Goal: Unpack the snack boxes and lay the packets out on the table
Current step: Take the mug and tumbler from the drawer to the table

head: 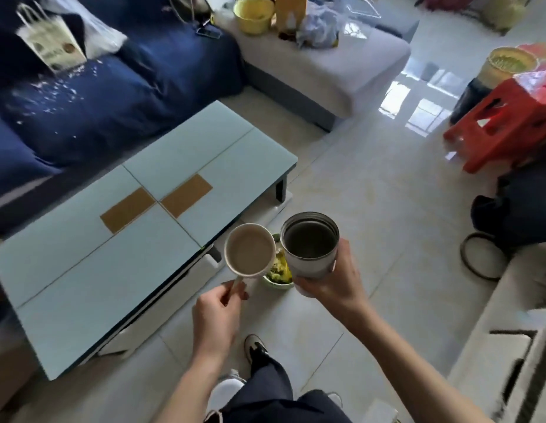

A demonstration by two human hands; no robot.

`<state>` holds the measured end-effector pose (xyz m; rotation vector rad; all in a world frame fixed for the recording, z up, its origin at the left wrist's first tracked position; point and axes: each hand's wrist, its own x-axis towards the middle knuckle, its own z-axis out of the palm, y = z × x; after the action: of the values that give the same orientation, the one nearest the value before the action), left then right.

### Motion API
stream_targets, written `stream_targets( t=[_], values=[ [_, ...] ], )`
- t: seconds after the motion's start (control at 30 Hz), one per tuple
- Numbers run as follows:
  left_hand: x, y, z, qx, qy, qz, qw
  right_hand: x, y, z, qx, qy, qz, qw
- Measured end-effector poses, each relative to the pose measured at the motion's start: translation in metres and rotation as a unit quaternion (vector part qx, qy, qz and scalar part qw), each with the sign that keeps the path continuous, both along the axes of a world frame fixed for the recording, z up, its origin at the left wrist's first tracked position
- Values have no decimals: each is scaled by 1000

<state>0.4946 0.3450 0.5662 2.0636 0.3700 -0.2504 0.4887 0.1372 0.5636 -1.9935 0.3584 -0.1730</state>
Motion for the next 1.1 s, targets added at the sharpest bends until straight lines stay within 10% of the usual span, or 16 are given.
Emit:
stream_targets(
  t=[1.1],
  values=[
    [233,289,-33,8,19,365,931,373,334,-8,-13,65,370,927]
  ],
)
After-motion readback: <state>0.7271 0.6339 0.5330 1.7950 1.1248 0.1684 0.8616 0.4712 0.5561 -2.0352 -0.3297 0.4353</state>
